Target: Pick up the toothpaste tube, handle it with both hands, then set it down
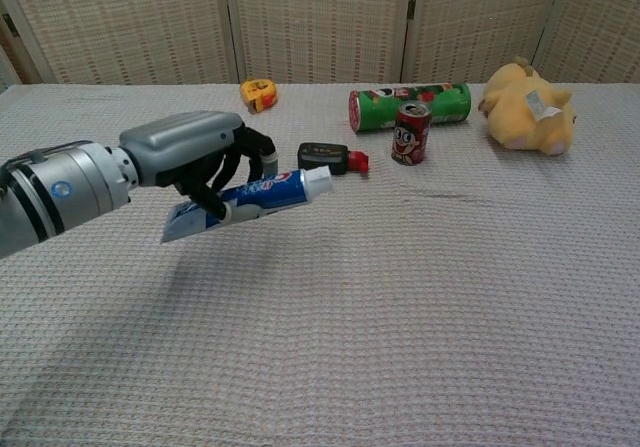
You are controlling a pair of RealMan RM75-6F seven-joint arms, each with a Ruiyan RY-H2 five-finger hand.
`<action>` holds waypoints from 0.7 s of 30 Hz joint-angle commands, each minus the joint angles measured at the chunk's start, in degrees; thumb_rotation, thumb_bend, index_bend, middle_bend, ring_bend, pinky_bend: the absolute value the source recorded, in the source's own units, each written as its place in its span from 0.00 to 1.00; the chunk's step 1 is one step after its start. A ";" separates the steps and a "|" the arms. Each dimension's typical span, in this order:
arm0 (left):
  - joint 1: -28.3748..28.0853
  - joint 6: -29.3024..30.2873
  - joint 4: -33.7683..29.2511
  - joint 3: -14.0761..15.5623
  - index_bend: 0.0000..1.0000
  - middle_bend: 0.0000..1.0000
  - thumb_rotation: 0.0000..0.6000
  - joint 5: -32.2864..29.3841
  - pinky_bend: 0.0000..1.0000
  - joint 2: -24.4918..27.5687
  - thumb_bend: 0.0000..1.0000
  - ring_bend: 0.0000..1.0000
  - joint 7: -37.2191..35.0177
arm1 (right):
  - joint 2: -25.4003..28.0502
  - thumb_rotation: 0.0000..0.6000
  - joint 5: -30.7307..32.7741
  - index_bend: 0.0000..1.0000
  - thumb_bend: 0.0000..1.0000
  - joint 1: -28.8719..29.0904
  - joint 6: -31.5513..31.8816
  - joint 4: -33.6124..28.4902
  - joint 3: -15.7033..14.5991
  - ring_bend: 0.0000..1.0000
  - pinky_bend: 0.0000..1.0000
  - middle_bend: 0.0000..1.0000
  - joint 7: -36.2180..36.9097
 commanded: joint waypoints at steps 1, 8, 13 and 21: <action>-1.07 -1.42 -9.53 -2.73 0.70 0.77 1.00 -1.76 0.70 5.02 0.52 0.71 -0.81 | 0.07 0.92 -2.04 0.12 0.36 2.65 -1.69 -2.86 1.28 0.15 0.00 0.09 -2.40; -2.14 -3.74 -22.26 -5.55 0.71 0.77 1.00 -5.39 0.67 10.39 0.52 0.70 0.49 | -0.59 0.92 -3.93 0.12 0.36 8.38 -7.66 -8.72 3.34 0.14 0.00 0.09 -7.42; -2.59 -4.26 -27.66 -7.21 0.71 0.78 1.00 -7.97 0.67 12.40 0.53 0.70 1.19 | -4.61 0.92 -5.23 0.12 0.36 10.75 -8.39 -9.66 4.40 0.15 0.00 0.09 -9.99; -3.23 -4.01 -32.24 -8.06 0.72 0.78 1.00 -9.53 0.67 13.56 0.53 0.70 3.40 | -7.55 0.92 -4.41 0.12 0.36 13.14 -10.82 -11.03 4.93 0.15 0.00 0.09 -13.01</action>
